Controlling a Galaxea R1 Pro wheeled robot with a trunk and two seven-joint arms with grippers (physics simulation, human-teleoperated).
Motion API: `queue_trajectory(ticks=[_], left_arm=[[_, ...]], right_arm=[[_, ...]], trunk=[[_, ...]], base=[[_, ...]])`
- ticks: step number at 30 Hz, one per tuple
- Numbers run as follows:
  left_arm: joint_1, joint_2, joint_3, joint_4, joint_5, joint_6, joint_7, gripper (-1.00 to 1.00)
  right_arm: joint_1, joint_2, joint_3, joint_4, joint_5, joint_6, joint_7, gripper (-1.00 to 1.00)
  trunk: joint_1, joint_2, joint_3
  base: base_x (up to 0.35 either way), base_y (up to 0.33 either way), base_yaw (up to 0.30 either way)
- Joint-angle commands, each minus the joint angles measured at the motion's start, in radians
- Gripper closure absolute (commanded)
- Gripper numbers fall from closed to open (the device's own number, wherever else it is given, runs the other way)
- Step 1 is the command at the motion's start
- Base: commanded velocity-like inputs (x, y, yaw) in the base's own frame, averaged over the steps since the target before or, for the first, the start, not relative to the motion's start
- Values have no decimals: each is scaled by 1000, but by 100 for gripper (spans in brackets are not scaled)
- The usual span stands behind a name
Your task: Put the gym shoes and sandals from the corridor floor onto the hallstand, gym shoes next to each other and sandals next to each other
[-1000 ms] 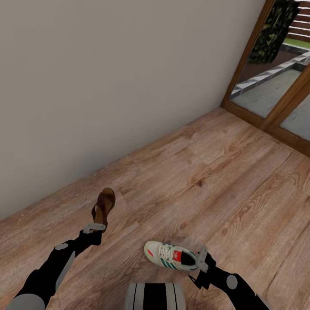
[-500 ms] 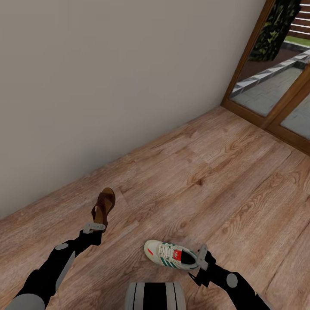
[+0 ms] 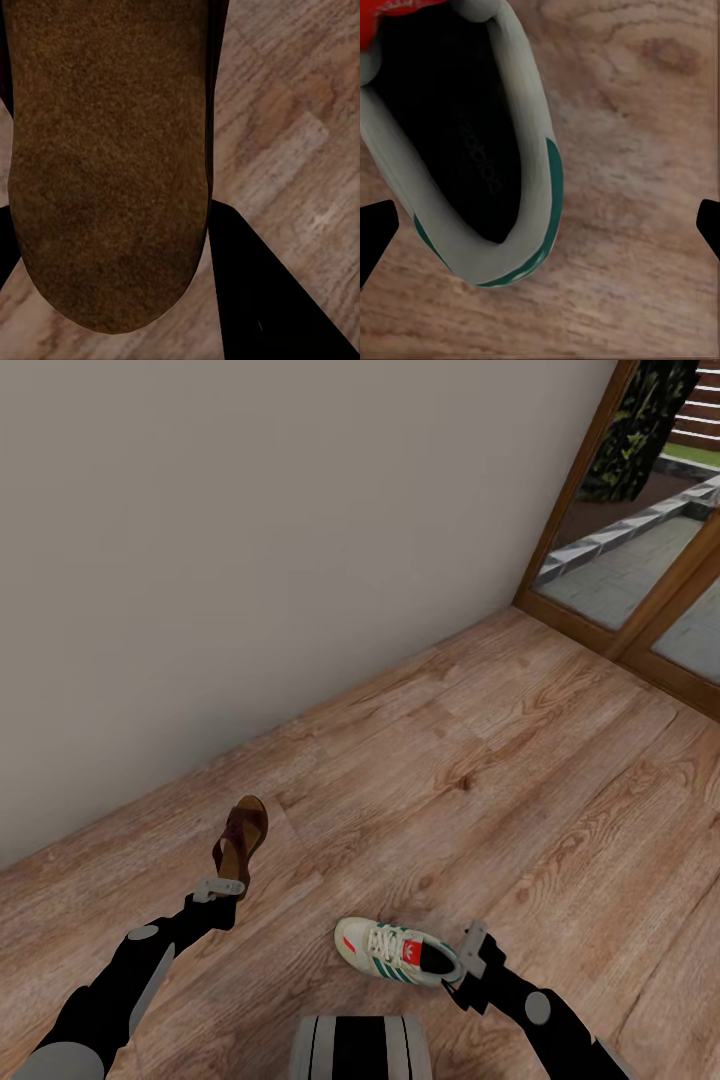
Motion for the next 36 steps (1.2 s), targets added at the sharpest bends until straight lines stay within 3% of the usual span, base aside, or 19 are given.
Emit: queue_trajectory(ticks=[1, 10, 16, 23, 30, 36], left_arm=[[0, 0, 3, -2, 1, 8, -7, 100], [0, 0, 3, -2, 1, 8, -7, 100], [-5, 1, 7, -4, 1, 8, -7, 100], [-9, 0, 7, -103, 2, 35, -6, 100], [-4, -1, 5, -286, 3, 186, -6, 100], [-2, -1, 5, -351, 3, 239, -5, 100]], right_arm=[[0, 0, 1, -1, 10, 2, -1, -100], [0, 0, 1, -2, 9, 11, -5, -100], [0, 0, 1, -3, 8, 13, -5, -100], [0, 0, 1, -3, 8, 13, -5, -100], [0, 0, 1, -3, 8, 13, -5, -100], [0, 0, 1, -9, 8, 13, -5, -100]], trunk=[[0, 0, -1], [0, 0, -1], [2, -1, -21], [2, -1, -24], [2, -1, -25], [3, -2, -33]], base=[[0, 0, 0], [0, 0, 0], [0, 0, 0], [0, 0, 0], [0, 0, 0], [0, 0, 0]])
